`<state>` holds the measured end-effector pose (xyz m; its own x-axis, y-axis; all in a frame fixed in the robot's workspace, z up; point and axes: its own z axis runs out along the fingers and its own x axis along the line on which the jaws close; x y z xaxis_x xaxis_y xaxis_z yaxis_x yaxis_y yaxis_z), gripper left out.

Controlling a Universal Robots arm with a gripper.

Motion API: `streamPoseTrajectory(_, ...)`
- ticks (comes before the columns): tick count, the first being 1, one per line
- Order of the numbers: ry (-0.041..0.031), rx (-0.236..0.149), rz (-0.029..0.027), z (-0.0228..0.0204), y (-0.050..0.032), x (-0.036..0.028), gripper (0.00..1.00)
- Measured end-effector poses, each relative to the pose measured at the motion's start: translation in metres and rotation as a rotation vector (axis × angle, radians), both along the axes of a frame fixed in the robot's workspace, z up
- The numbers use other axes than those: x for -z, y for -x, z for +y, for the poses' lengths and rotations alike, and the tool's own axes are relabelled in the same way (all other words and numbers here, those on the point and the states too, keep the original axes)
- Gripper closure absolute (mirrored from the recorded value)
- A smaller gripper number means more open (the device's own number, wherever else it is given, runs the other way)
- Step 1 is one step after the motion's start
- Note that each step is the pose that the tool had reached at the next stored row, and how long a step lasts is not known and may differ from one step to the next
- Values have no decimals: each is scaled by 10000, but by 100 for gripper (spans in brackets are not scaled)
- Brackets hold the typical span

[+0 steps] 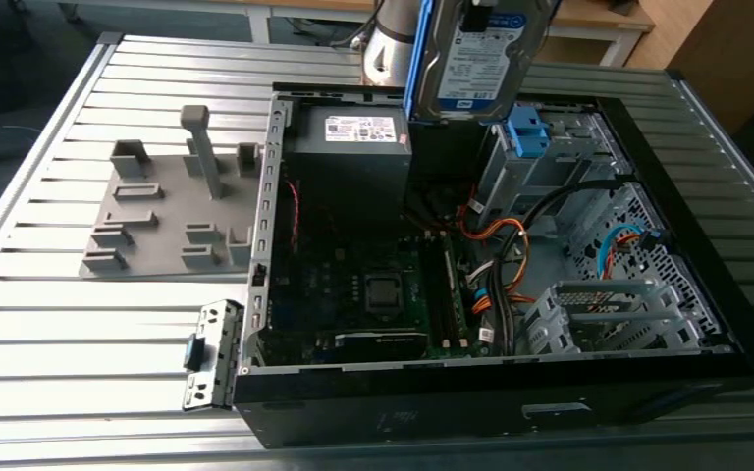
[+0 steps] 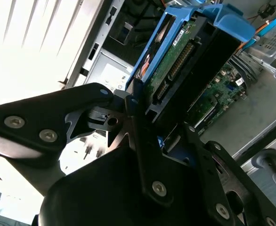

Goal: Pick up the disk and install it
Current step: 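Pick up the disk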

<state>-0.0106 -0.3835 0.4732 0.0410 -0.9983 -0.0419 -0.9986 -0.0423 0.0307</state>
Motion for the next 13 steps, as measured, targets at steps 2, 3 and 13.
streamPoseTrajectory(2, 2, 0, 0, -15, -2, 0, 64)
streamPoseTrajectory(3, 2, -1, 0, -23, -4, 1, 64)
streamPoseTrajectory(13, 11, 0, 0, -102, -16, 4, 64)
